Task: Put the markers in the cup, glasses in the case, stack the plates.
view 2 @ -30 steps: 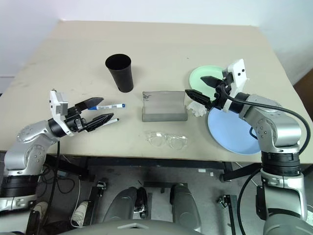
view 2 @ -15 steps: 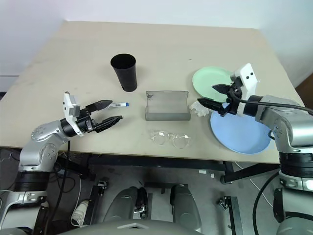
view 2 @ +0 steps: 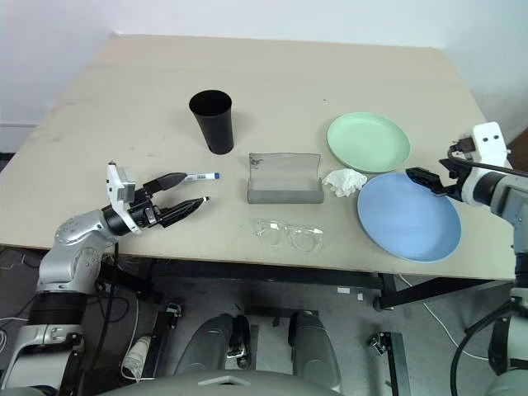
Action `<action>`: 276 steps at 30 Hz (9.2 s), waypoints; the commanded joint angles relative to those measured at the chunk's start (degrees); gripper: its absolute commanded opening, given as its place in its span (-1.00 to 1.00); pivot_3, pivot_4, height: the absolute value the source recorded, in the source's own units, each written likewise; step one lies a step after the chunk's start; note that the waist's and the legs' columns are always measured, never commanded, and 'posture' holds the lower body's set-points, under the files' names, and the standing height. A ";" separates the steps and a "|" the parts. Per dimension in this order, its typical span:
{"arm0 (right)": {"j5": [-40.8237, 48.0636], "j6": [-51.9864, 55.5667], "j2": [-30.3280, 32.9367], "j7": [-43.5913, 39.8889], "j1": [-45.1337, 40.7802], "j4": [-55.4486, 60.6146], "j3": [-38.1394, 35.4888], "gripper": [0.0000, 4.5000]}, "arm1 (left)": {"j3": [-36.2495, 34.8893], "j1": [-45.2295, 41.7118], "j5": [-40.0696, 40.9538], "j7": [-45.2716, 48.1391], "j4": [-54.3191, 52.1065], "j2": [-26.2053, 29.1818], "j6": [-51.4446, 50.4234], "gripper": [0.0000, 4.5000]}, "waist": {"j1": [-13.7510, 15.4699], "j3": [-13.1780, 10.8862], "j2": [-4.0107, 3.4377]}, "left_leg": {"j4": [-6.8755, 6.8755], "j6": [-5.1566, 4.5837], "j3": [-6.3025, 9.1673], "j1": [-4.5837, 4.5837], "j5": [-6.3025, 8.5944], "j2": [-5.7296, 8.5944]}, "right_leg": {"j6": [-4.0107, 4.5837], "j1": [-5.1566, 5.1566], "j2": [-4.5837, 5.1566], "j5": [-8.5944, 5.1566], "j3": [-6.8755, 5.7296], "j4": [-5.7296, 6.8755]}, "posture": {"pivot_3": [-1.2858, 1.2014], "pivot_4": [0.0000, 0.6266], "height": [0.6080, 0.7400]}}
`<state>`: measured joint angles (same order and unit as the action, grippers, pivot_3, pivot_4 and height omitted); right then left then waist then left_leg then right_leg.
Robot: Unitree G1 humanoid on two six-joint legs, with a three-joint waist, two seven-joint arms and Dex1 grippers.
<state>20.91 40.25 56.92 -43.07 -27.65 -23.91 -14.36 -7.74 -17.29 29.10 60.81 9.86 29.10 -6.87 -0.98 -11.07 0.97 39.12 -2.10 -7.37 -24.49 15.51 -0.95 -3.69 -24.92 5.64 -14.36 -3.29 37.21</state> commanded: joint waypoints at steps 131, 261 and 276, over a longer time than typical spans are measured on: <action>2.05 14.79 -11.29 -14.49 -10.85 13.31 7.67 0.99 | -4.35 -1.96 -2.82 9.90 14.15 2.27 12.58 1.00 | -1.56 0.15 -0.36 | 0.12 -0.34 -0.29 -0.96 -0.51 0.06 | -0.36 -1.03 0.26 0.82 -0.01 0.27 | 0.03 -0.52 0.54; -1.66 11.73 -15.29 -44.23 -27.32 18.93 41.03 0.92 | -1.51 5.45 -1.83 2.99 -5.66 3.59 2.27 1.00 | -1.46 0.17 -0.36 | 0.02 -0.39 -0.34 -1.35 -0.67 0.02 | 0.17 -1.38 0.38 1.04 -0.19 0.01 | 0.03 -0.52 0.54; -3.21 8.39 -19.74 -38.39 -31.29 6.76 36.34 0.92 | -1.15 3.71 -1.00 0.78 -10.21 3.92 -2.62 1.00 | -1.49 0.17 -0.36 | 0.01 -0.12 -0.35 -1.38 -0.83 0.03 | 0.15 -1.37 0.39 1.06 -0.20 -0.01 | 0.03 -0.52 0.54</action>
<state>18.13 49.74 37.22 -81.70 -57.36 -16.58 23.89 -8.57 -13.16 26.89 61.97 2.15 32.60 -9.19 -2.47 -10.90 0.61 39.13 -2.23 -7.72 -25.88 14.68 -0.92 -3.55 -26.29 6.03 -13.29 -3.50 37.20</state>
